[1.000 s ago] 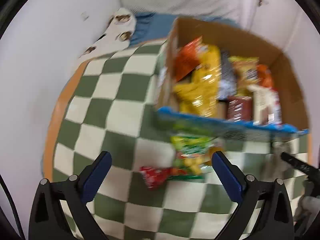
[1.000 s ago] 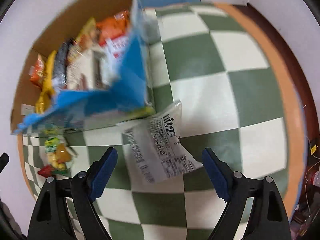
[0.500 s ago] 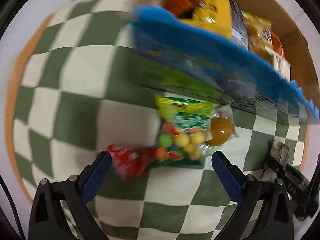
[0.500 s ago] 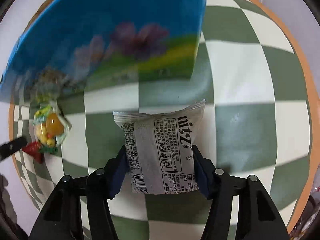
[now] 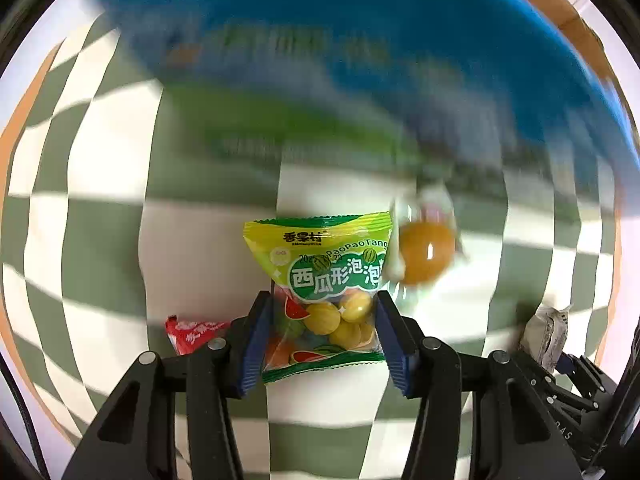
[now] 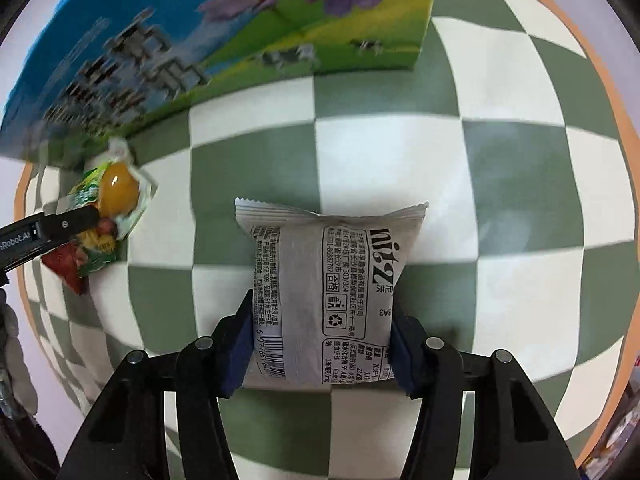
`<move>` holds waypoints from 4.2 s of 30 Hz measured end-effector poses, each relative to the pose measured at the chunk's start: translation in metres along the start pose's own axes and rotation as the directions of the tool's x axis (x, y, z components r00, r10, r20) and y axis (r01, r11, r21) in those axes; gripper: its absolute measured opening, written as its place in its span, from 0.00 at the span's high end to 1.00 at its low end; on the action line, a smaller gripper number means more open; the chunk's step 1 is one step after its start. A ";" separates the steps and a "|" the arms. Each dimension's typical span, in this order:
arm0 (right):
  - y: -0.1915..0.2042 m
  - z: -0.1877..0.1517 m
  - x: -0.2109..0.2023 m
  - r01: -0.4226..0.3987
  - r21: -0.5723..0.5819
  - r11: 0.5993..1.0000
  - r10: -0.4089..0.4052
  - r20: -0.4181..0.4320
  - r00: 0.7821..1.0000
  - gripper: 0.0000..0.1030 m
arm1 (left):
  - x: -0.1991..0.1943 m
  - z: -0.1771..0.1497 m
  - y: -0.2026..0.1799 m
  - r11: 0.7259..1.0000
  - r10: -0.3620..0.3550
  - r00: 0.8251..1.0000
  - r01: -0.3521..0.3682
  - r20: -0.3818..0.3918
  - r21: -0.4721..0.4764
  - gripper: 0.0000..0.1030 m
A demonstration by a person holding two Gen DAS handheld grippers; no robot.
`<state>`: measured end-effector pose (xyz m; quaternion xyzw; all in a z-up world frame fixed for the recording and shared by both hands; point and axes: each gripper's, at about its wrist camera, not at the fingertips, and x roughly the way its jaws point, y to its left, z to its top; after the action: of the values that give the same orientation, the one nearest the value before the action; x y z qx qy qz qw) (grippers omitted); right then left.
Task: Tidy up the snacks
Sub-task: 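Grasp green candy bag with left tool while right tool grasps white snack pack, then carry both bags into the box and open both tools, then move both tools down to the last two snacks on the blanket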
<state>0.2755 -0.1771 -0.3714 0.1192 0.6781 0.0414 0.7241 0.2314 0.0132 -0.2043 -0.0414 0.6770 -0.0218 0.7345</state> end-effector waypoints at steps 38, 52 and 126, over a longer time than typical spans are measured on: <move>-0.004 -0.061 0.014 -0.076 -0.002 0.997 0.075 -0.091 0.993 0.46 | 0.010 -0.089 -0.077 0.997 -0.002 0.985 0.015 -0.170 0.077 0.53; -0.004 -0.013 -0.109 -0.247 -0.044 0.968 0.250 0.087 0.964 0.47 | -0.132 -0.012 -0.113 0.978 -0.174 0.981 0.162 0.082 0.134 0.53; 0.070 0.056 -0.168 -0.155 -0.120 0.981 0.183 0.272 0.945 0.06 | -0.166 -0.006 0.017 0.993 0.086 0.922 -0.046 0.377 -0.112 0.00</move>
<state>0.3257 -0.1530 -0.1893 0.1465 0.5524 0.1188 0.8120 0.2110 0.0447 -0.0416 -0.0592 0.5224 0.0458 0.8494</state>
